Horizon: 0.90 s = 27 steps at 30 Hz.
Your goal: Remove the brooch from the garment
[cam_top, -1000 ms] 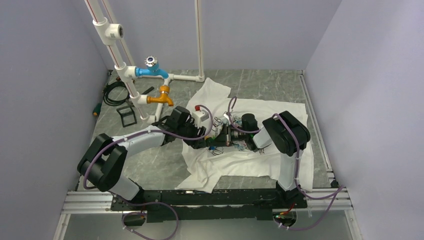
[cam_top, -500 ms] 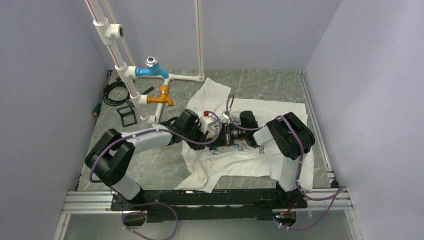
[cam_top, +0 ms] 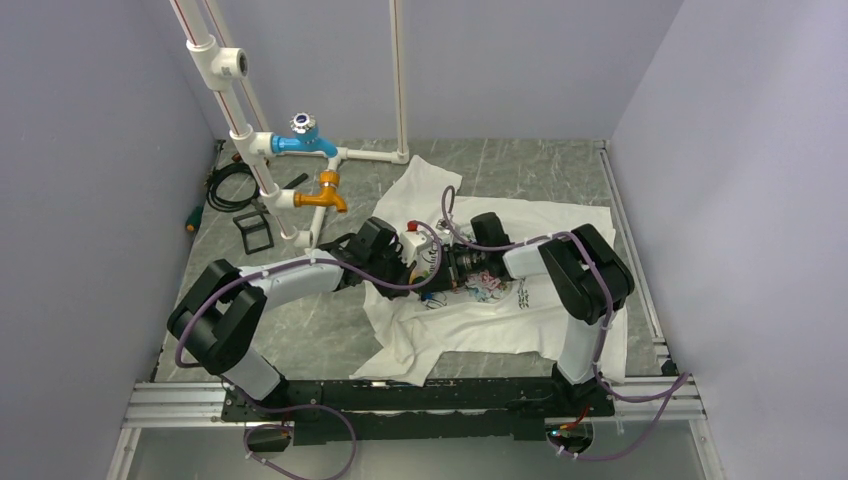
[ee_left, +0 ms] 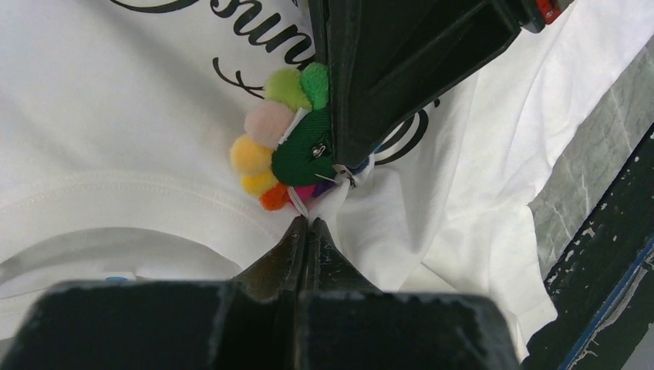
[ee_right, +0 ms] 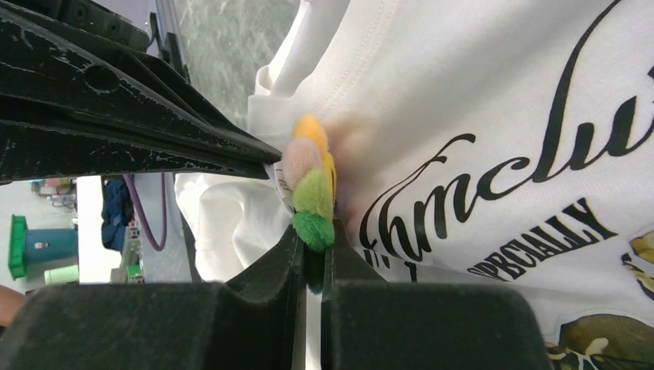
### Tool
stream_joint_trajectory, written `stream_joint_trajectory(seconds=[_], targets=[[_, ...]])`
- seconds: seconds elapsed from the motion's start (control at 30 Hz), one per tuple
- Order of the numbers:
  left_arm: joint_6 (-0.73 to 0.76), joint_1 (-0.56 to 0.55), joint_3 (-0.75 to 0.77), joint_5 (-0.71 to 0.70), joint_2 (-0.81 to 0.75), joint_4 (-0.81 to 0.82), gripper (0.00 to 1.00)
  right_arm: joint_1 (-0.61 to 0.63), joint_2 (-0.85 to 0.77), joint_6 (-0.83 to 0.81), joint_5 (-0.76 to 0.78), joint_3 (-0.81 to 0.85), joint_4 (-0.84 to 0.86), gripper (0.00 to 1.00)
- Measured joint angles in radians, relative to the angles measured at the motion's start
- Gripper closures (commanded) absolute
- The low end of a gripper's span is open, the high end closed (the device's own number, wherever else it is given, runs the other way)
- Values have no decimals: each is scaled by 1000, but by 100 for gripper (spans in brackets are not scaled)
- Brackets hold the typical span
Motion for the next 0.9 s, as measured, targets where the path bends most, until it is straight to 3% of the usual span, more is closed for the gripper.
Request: stream_joint_trajectory(seconds=[0.5,0.9], targets=[[0,6,16,-6,-5,-7,100,15,-29,-256,59,93,-299,100],[0,11,21,-3,-28,-8,100,18,-29,-388,100,126,-429,100]])
